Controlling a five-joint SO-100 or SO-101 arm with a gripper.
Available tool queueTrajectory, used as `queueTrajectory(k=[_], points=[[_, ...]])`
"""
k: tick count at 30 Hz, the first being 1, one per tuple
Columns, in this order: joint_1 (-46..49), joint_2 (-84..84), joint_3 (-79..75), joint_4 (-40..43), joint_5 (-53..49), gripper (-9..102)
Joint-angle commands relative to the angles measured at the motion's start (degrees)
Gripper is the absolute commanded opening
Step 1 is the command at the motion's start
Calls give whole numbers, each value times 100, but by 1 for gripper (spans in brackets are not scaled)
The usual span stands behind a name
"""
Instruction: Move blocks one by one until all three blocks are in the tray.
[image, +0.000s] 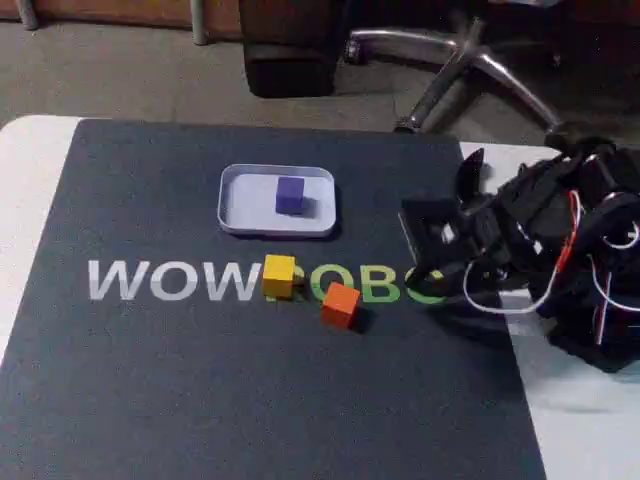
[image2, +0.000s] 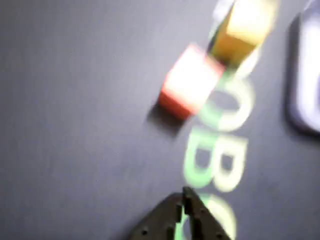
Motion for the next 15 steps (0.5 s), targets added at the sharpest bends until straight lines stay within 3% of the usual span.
queueTrajectory(k=[1, 7, 15], points=[[-35, 35, -729, -44, 387, -8], [-290, -334, -2013, 773, 545, -8], [-624, -3480, -4729, 1767, 650, -8]])
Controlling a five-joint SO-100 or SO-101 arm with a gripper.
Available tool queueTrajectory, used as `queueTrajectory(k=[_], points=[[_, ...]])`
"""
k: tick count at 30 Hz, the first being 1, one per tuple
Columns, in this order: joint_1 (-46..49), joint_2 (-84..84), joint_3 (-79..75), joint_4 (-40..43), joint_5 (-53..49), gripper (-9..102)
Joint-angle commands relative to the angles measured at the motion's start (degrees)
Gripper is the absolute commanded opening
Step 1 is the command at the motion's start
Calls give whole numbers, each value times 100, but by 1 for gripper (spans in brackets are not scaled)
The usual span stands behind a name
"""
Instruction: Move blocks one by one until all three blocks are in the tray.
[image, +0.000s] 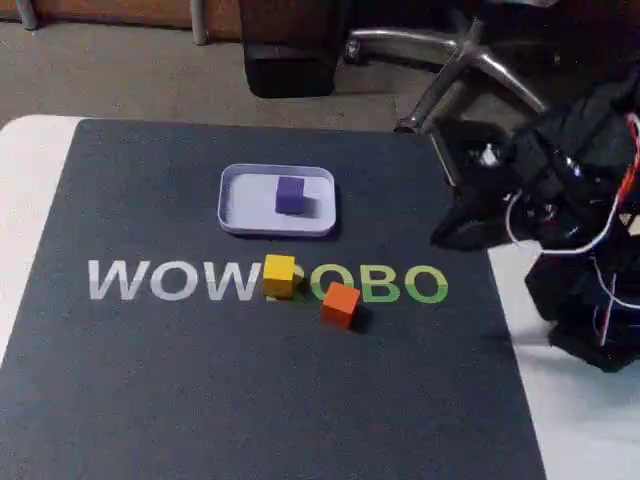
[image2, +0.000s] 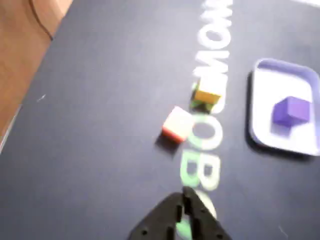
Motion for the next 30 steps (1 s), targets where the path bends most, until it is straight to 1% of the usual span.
queueTrajectory(k=[1, 6, 9, 11, 13, 20, 22, 26, 30], points=[[-62, -1450, -1345, 220, 220, -8], [-44, -2883, -2127, 229, 694, -7], [-123, -3691, -2355, 185, 967, -5], [-88, -4148, -2382, 132, 976, -3], [18, -4526, -2338, -79, 976, 2], [255, -5414, -2224, -826, 1099, 5], [352, -5590, -2215, -958, 1090, 8], [475, -5880, -2206, -1257, 1230, 8], [562, -6196, -2197, -1371, 1151, 8]])
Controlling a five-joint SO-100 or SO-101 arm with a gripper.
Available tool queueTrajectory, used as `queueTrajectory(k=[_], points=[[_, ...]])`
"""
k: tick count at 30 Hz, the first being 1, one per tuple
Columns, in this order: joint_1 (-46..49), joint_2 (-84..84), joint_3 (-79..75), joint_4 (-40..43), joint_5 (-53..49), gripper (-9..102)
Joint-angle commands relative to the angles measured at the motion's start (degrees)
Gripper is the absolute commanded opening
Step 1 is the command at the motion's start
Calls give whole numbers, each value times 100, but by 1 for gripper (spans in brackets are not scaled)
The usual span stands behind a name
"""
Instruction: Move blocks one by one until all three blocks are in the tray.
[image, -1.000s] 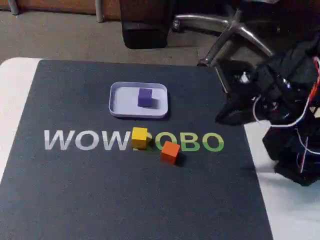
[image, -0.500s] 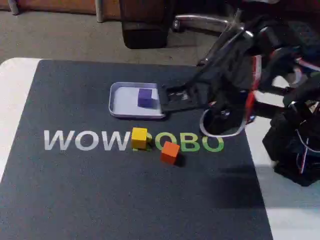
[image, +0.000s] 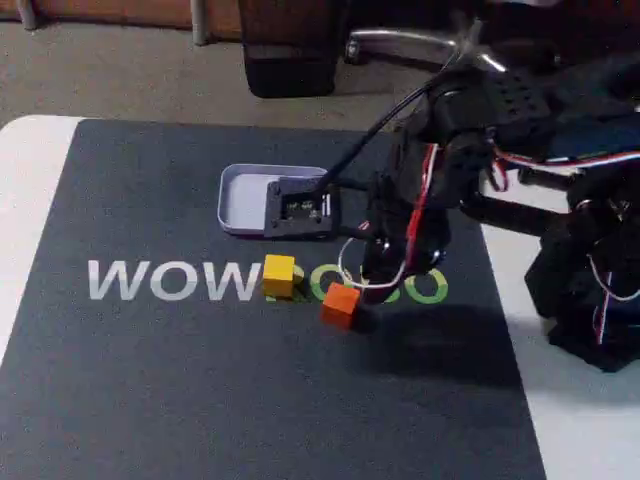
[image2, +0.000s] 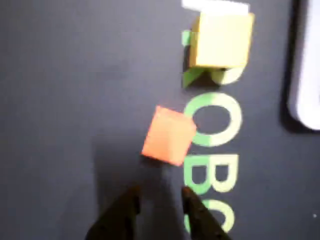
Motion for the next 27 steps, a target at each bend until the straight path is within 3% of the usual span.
queueTrajectory(k=[1, 12, 27], points=[[44, -97, -79, -149, -35, 10], [193, -492, -141, -606, -70, 20], [501, -932, -70, -1063, -220, 20]])
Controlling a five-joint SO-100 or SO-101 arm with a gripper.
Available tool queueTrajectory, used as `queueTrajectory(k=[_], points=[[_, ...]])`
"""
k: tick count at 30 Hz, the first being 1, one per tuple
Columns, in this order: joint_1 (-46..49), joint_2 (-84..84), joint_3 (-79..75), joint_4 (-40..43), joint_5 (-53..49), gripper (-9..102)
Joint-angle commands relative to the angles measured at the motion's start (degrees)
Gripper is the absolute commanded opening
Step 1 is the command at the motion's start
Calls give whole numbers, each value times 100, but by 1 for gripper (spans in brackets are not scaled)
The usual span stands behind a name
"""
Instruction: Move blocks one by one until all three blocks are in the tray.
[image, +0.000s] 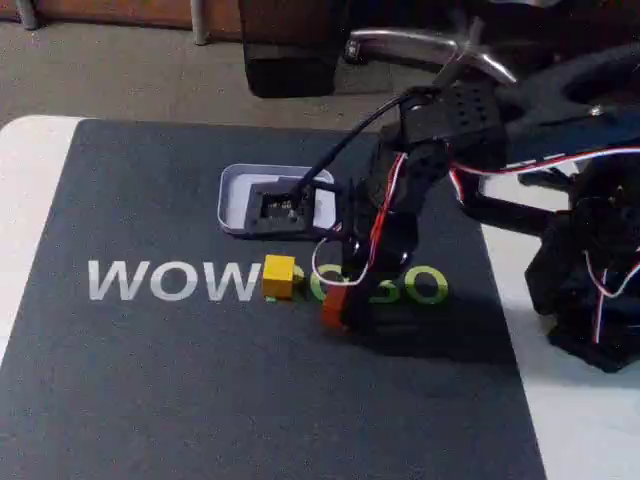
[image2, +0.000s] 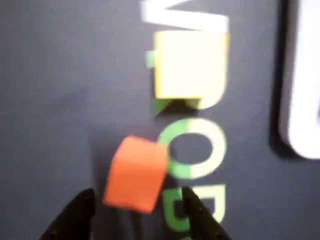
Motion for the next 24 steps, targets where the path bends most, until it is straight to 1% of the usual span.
queueTrajectory(k=[1, 4, 5, 6, 9, 13, 18, 21, 24], points=[[18, -62, -70, -132, -26, 20], [0, -202, -70, -220, -62, 19], [-9, -246, -70, -237, -79, 17], [-9, -290, -70, -272, -88, 14], [-9, -352, -70, -360, -35, -8], [9, -88, -70, -360, 158, -8], [35, 817, -202, -457, 958, -8], [220, 1178, -589, -483, 1626, -8], [510, 1310, -932, -475, 1881, -8]])
